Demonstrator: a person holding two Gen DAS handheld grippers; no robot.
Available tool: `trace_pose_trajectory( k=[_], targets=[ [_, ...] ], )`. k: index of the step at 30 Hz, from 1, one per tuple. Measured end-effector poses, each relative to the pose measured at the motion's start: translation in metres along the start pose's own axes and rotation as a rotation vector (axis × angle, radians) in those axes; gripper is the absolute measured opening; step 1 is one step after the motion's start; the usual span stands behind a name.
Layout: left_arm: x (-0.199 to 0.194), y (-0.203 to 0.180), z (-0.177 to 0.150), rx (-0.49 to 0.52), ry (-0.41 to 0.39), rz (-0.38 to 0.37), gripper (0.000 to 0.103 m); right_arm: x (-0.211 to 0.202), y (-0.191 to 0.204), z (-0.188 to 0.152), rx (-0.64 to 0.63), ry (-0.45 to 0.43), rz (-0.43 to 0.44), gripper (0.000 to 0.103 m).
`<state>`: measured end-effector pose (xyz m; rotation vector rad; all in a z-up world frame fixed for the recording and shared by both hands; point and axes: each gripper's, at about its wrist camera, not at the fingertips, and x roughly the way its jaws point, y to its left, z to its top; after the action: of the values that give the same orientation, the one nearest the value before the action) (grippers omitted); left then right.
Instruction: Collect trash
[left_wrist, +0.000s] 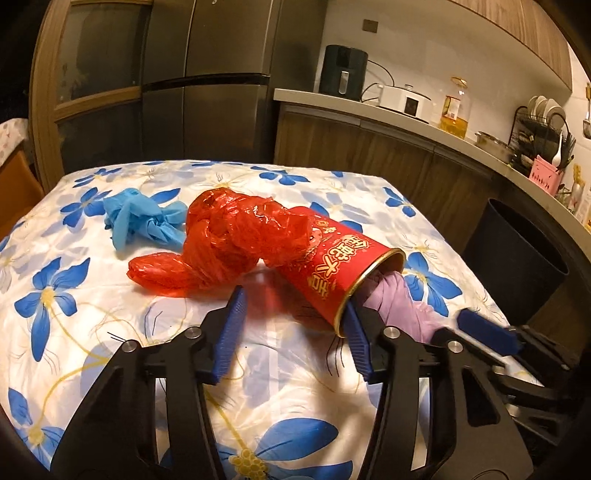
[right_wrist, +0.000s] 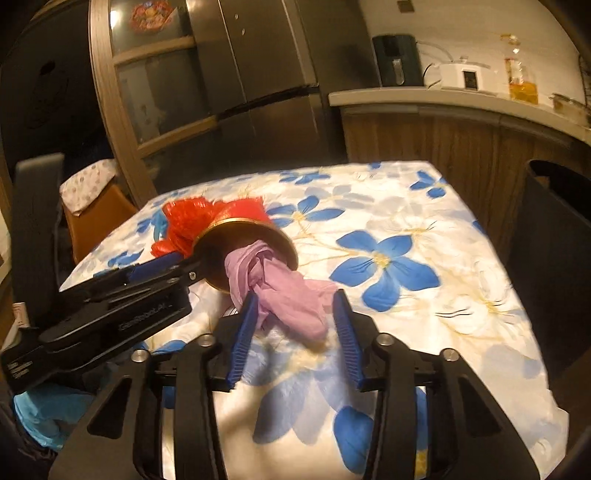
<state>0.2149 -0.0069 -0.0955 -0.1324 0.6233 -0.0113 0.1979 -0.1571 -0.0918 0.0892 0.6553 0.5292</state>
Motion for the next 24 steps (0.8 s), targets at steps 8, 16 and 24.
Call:
trace_pose_trajectory(
  k=[8, 16, 24],
  targets=[
    [0.005, -0.002, 0.001, 0.009, 0.024, 0.001, 0.03, -0.002, 0.006, -0.007, -0.025, 0.025, 0.037, 0.001],
    [-0.002, -0.003, 0.001, 0.012, 0.01, -0.006, 0.002, -0.06, -0.01, -0.005, 0.016, -0.085, 0.021, 0.0],
    [-0.043, -0.001, -0.004, 0.01, -0.039, -0.044, 0.002, -0.088, -0.018, 0.004, 0.045, -0.147, 0.029, 0.0]
  ],
)
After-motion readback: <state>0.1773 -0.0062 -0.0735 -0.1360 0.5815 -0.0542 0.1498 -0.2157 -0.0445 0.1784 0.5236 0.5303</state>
